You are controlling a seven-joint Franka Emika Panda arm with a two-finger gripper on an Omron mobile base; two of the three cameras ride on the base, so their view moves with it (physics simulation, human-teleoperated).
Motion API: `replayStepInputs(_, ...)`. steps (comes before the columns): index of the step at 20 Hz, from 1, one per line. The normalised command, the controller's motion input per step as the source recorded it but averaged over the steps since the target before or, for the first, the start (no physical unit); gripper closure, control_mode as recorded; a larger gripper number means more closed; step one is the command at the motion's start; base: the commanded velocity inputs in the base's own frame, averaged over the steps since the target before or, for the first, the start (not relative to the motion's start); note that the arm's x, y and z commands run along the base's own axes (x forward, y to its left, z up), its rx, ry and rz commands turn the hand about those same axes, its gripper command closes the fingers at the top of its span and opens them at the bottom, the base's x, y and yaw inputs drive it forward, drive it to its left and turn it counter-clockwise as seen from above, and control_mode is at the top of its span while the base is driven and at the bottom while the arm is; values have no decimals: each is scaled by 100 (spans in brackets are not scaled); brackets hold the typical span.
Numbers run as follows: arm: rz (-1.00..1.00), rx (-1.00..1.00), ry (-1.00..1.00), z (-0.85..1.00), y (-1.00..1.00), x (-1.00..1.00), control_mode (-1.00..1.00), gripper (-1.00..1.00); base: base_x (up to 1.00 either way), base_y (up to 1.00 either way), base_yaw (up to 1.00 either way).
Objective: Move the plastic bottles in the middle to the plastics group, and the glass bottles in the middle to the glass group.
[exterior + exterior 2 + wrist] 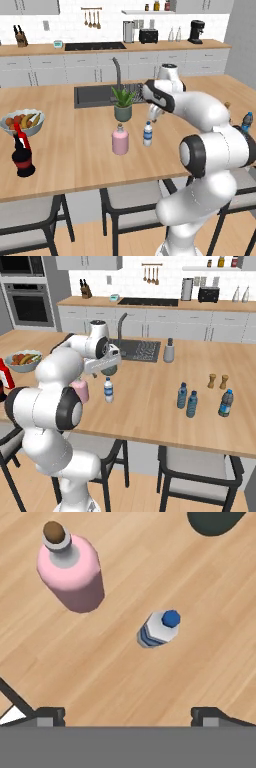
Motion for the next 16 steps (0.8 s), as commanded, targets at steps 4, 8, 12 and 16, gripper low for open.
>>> replayStepInputs(4, -5, -4, 12, 0, 13, 26, -100, -100, 0, 0, 0)
replayStepInputs(8, -2, 0, 2, -12, 0, 22, -100, -100, 0, 0, 0)
replayStepInputs(12, 0, 0, 0, -36, 0, 28, -100, -100, 0, 0, 0)
replayStepInputs(16, 0, 0, 0, -45, 0, 20, -100, -100, 0, 0, 0)
